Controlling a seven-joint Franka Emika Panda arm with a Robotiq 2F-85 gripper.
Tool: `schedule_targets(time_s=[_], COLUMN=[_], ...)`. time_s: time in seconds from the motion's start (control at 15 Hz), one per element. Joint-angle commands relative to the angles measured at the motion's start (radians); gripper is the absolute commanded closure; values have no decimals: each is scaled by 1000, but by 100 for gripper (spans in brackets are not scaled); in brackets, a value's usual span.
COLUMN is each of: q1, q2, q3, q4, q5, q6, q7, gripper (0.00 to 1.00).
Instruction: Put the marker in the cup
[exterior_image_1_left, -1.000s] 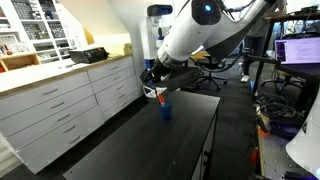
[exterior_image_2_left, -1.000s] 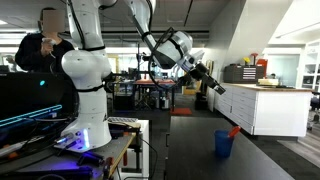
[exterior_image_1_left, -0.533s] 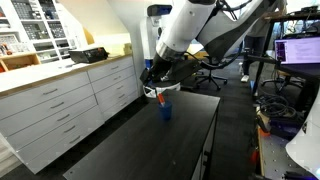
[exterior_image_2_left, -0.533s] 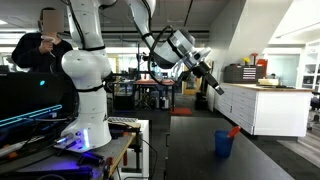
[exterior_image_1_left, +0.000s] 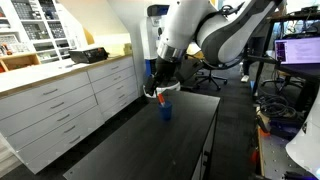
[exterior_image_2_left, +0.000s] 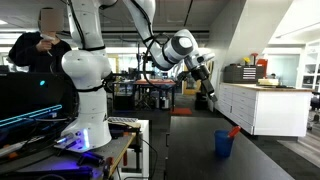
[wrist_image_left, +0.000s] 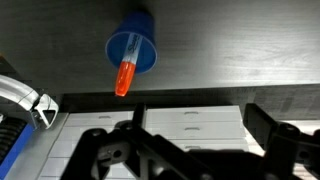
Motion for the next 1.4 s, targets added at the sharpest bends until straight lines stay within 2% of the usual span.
schedule_targets(time_s=[0.0, 0.07, 0.13, 0.2, 0.33, 0.73, 1.33], q1=[63, 72, 29, 27, 13, -6, 5], q2=[-52, -64, -78, -93, -120, -151, -137], q3=[-24, -23, 29, 35, 49, 61, 50], q4=[-33, -26, -16, -3, 26, 107, 124], q5=[274, 360, 435, 489, 540, 573, 699], q6=[-68, -103, -146, -195, -299, -522, -634], q7=[-279, -364, -433, -491, -558, -641, -734], gripper=[0, 0, 0, 0, 0, 0, 0])
